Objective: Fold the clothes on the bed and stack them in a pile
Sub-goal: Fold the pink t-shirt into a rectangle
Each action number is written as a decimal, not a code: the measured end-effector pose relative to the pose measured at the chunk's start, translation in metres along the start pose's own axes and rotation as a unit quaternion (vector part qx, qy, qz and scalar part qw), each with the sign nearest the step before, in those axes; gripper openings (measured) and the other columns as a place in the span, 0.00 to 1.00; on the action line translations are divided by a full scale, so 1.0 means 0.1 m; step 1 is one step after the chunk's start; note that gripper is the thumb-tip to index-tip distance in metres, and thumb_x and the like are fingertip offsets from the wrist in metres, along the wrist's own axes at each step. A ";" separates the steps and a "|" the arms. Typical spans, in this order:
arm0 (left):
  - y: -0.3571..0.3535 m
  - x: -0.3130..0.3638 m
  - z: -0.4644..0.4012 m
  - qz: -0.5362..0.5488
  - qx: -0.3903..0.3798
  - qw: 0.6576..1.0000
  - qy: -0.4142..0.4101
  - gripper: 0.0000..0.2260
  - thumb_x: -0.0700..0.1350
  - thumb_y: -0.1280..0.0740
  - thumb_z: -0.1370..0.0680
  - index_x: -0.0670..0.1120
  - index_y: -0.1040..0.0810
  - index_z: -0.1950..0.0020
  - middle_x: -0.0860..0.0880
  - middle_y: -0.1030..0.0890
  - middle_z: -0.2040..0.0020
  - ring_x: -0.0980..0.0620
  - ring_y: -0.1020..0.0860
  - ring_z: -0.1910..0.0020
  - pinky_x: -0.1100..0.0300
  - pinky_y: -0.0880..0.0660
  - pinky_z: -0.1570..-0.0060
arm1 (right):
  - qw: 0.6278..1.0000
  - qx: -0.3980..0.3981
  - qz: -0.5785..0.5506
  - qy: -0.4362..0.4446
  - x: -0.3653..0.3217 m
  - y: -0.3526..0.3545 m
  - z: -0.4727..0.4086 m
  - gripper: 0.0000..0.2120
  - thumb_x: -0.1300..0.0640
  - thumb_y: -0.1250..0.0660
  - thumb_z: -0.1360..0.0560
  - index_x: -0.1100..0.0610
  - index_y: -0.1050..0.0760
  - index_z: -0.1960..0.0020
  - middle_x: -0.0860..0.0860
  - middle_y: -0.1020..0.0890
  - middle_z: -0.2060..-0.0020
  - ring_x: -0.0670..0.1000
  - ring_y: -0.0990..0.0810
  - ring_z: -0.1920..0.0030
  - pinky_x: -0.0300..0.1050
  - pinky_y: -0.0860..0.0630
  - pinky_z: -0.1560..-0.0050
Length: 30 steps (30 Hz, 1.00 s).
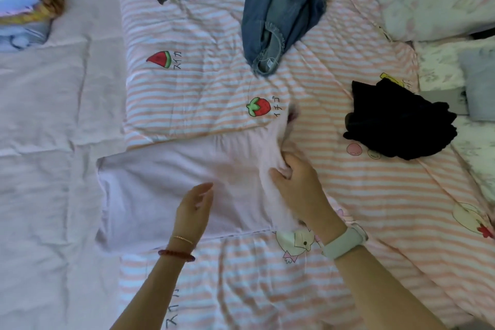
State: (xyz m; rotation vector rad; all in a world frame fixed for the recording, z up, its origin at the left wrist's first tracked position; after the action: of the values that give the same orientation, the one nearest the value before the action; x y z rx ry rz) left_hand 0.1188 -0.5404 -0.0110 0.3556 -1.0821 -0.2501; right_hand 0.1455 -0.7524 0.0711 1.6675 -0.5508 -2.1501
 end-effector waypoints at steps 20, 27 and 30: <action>1.82 -0.81 0.01 -0.095 0.228 0.969 -0.018 0.08 0.43 0.29 0.28 0.40 0.21 0.53 0.41 0.25 0.46 0.42 0.26 0.48 0.63 0.36 0.50 | 0.954 -0.094 0.252 0.129 -0.40 -2.12 0.52 0.17 0.66 0.38 0.27 0.60 0.26 0.39 0.57 0.24 0.46 0.59 0.27 0.44 0.54 0.29 0.48; 1.24 -0.54 0.24 -0.382 0.112 0.879 -0.261 0.18 0.50 0.20 0.42 0.49 0.17 0.55 0.48 0.19 0.54 0.42 0.21 0.53 0.43 0.29 0.51 | 0.968 -0.040 0.243 0.055 0.06 -1.66 0.63 0.18 0.68 0.36 0.28 0.64 0.30 0.38 0.60 0.29 0.39 0.61 0.30 0.40 0.52 0.30 0.43; 1.25 -0.49 0.23 -0.379 0.128 0.861 -0.314 0.08 0.46 0.22 0.37 0.49 0.17 0.61 0.51 0.19 0.61 0.45 0.20 0.61 0.48 0.29 0.53 | 0.965 -0.020 0.257 0.047 0.12 -1.59 0.58 0.17 0.65 0.34 0.27 0.63 0.29 0.39 0.59 0.27 0.42 0.61 0.29 0.43 0.51 0.29 0.48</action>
State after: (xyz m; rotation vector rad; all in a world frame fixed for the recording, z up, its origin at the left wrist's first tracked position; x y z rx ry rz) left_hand 0.0795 -0.4112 0.0094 0.9889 -1.5867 -0.9841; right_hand 0.0786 -0.6171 -0.0066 1.4018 -0.8042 -1.6869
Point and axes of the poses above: each hand's wrist, its own z-axis away from the middle knuckle, its own y-axis out of the back of the hand, x = y × z, the point moved 6 cm from there along -z, towards the middle knuckle
